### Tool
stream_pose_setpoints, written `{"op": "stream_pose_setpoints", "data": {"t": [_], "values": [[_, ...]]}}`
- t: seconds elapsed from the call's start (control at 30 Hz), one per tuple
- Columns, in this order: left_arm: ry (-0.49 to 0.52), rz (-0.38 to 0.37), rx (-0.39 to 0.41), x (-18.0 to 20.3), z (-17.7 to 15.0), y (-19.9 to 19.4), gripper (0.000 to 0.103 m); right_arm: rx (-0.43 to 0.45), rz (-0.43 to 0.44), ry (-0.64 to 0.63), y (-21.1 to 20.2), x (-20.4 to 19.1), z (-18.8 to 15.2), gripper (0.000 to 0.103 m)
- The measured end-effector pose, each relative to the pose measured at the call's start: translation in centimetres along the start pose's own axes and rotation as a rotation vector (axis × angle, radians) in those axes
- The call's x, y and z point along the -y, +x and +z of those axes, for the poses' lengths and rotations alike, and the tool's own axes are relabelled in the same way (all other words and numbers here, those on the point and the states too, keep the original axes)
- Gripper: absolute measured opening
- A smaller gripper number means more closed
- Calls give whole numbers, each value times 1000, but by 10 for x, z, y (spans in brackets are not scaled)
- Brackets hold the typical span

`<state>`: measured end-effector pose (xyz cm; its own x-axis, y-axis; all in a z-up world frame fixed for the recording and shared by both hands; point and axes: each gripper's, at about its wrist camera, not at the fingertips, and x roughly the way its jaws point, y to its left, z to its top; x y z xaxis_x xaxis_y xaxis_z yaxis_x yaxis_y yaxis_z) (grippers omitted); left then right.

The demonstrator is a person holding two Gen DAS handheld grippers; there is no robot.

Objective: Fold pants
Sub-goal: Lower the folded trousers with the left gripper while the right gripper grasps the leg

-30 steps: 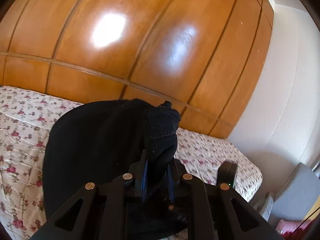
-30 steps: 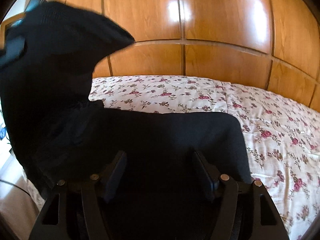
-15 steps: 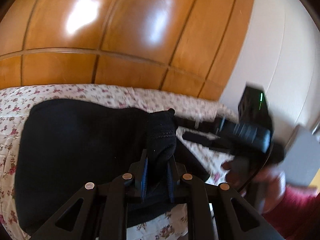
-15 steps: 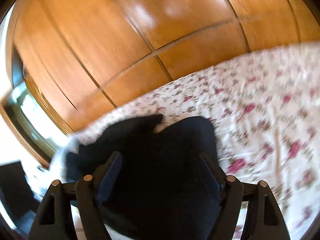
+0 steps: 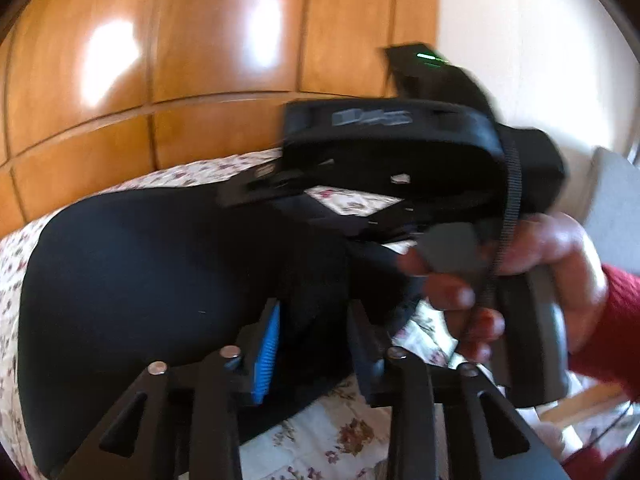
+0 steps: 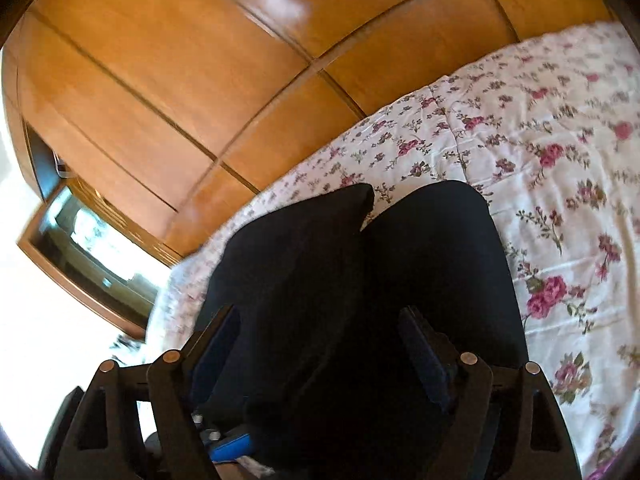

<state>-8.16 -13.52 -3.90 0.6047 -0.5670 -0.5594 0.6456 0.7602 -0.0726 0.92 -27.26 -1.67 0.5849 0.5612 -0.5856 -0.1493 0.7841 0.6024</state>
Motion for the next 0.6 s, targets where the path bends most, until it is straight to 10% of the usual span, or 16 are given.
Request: {"op": "stream_pose_setpoints", "data": {"t": [0.13, 0.3, 0.6], "values": [[54, -36, 38, 2, -2, -19, 34, -43, -63, -68, 7, -3, -2, 77], [-117, -71, 124, -37, 1, -56, 34, -71, -76, -93, 7, 1, -4, 58], [-334, 276, 162, -117, -6, -78, 39, -110, -42, -131, 21, -9, -12, 38]]}}
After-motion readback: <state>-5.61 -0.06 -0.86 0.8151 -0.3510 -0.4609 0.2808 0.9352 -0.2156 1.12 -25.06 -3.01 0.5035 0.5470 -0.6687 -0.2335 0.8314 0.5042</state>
